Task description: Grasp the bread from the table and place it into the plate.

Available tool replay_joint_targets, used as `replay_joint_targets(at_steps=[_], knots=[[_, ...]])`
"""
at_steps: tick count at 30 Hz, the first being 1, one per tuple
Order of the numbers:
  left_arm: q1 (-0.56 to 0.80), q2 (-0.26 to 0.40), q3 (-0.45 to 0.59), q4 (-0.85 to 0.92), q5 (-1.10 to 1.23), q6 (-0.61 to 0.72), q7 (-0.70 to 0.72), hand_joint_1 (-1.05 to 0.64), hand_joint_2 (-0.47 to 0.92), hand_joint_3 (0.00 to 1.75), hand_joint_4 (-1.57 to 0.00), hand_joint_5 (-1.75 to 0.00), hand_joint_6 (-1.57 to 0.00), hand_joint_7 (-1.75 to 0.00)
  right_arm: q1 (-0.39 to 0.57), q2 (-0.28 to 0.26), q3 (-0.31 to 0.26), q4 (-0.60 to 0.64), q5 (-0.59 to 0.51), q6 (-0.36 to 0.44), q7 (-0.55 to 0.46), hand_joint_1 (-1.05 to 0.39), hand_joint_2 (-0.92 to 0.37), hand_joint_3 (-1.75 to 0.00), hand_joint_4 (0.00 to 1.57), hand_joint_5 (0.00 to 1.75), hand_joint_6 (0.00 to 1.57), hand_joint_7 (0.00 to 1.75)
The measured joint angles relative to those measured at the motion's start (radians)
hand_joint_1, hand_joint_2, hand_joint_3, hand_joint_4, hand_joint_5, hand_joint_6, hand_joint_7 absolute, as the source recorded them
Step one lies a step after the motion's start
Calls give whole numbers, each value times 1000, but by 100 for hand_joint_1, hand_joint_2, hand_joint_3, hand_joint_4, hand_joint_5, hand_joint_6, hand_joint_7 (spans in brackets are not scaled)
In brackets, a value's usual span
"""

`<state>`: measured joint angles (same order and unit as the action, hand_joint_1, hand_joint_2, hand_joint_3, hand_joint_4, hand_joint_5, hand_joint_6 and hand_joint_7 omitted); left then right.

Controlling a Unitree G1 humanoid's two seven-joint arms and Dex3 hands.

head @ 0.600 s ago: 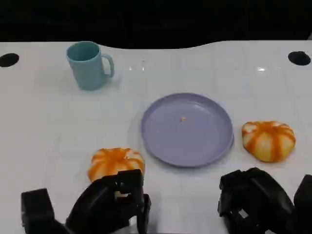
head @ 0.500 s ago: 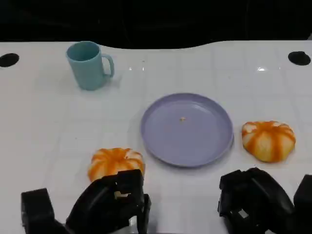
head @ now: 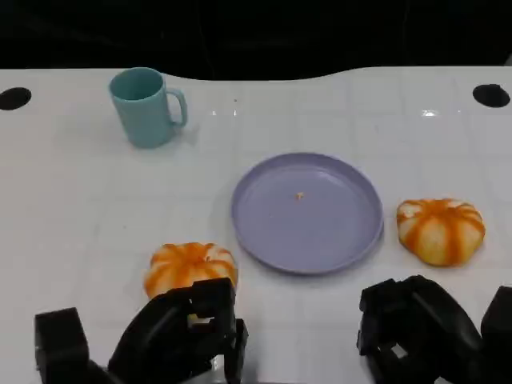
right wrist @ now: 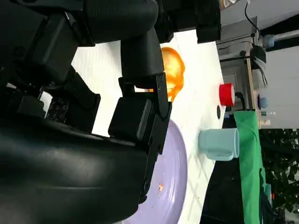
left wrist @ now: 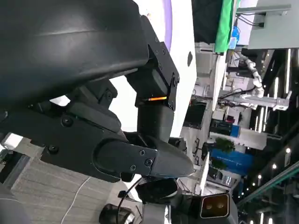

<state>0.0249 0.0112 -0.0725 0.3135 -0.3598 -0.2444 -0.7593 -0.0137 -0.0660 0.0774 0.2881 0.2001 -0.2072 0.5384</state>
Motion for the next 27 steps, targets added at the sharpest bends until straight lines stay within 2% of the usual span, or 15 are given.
replay_joint_targets(at_steps=[11, 14, 17, 21, 22, 27], knots=[[0, -2, 7, -1, -9, -7, -17, -80, 92, 23, -93, -175, -83, -158, 0, 0, 0, -1, 2, 3, 2, -105, -10, -133, 152, 133, 157, 104], [1, -5, 13, -13, -9, -13, -17, -81, 92, 20, -89, -174, -84, -147, 0, 0, 1, -1, -1, 3, -1, -105, -10, -133, 153, 133, 157, 104], [4, -8, 18, -34, 5, -35, 7, -79, 92, 20, -78, -170, -74, -137, 0, 0, 1, -1, -1, 4, -2, -105, -8, -134, 153, 134, 157, 104], [14, -11, 17, -72, 89, -138, 76, -75, 92, 25, -68, -157, -58, -117, -2, 1, 2, 0, -2, 5, 0, -105, -8, -134, 152, 133, 157, 103], [15, -9, 17, -81, 114, -170, 92, -73, 92, 25, -67, -149, -55, -108, -4, 1, 3, 1, -2, 5, 0, -105, -8, -134, 152, 133, 157, 103], [11, 17, 21, -106, 219, -287, 171, -70, 92, 27, -68, -129, -49, -88, -11, 3, 7, 2, -15, 6, -8, -105, -9, -134, 152, 133, 157, 103]])
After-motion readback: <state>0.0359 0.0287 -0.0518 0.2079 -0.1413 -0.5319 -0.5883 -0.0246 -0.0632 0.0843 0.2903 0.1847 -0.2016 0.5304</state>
